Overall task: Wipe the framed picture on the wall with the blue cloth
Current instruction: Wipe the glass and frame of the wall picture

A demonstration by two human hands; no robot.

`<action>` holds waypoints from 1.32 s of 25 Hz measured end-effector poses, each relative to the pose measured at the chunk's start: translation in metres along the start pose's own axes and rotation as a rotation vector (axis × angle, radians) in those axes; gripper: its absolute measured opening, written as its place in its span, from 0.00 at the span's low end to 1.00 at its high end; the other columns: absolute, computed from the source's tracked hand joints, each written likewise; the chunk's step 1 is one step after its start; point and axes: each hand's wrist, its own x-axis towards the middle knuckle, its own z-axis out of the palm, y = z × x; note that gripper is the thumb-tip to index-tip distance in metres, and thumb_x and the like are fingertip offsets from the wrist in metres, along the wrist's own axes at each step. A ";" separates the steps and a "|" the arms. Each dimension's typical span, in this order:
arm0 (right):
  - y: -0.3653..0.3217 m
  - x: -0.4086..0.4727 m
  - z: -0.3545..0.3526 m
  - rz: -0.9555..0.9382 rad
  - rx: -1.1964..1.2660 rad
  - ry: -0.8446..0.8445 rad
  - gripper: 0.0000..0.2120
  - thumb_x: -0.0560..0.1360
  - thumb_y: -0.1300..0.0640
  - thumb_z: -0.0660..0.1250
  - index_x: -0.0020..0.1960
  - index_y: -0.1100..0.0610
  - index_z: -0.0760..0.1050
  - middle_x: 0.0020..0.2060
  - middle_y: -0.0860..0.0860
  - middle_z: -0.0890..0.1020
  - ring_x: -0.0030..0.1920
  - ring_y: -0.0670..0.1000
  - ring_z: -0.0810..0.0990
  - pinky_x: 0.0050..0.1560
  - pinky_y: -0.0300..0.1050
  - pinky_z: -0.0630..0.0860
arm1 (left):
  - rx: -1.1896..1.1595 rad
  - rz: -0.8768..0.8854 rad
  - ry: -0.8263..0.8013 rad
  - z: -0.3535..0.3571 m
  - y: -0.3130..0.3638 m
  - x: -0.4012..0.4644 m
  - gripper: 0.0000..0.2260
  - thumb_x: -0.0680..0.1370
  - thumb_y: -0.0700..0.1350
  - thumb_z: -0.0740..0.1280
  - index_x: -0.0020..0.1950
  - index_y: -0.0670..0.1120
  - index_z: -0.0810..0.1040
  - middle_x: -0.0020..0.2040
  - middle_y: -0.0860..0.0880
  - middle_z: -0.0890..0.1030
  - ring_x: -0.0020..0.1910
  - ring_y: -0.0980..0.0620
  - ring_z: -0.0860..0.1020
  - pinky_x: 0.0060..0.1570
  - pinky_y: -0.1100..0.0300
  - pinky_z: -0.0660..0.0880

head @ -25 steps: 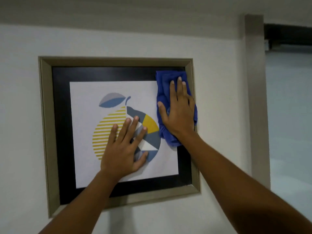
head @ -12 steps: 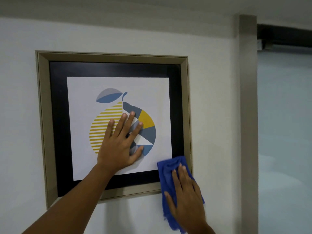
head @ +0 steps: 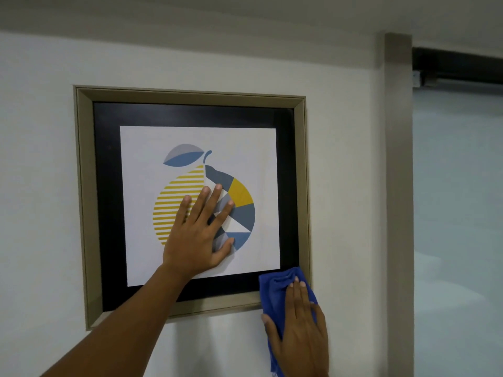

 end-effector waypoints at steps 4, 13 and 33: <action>-0.014 0.039 -0.006 -0.009 0.026 -0.040 0.44 0.77 0.28 0.45 0.80 0.58 0.43 0.76 0.58 0.59 0.72 0.60 0.68 0.65 0.58 0.69 | 0.009 0.002 -0.008 0.000 0.001 0.001 0.34 0.77 0.62 0.61 0.80 0.48 0.59 0.81 0.40 0.56 0.80 0.40 0.52 0.77 0.38 0.52; -0.072 0.265 -0.086 -0.201 0.055 0.191 0.43 0.78 0.31 0.49 0.79 0.60 0.43 0.79 0.56 0.49 0.79 0.55 0.45 0.76 0.55 0.47 | 0.012 0.002 -0.020 0.003 0.000 -0.001 0.34 0.78 0.63 0.58 0.80 0.48 0.59 0.81 0.40 0.56 0.80 0.40 0.52 0.77 0.38 0.52; 0.021 0.056 -0.015 -0.281 -0.163 -0.009 0.37 0.77 0.45 0.53 0.80 0.59 0.43 0.77 0.55 0.56 0.72 0.55 0.62 0.69 0.50 0.64 | -0.065 -0.048 -0.097 -0.001 0.013 -0.006 0.34 0.78 0.62 0.60 0.80 0.48 0.58 0.82 0.41 0.54 0.81 0.40 0.51 0.77 0.38 0.52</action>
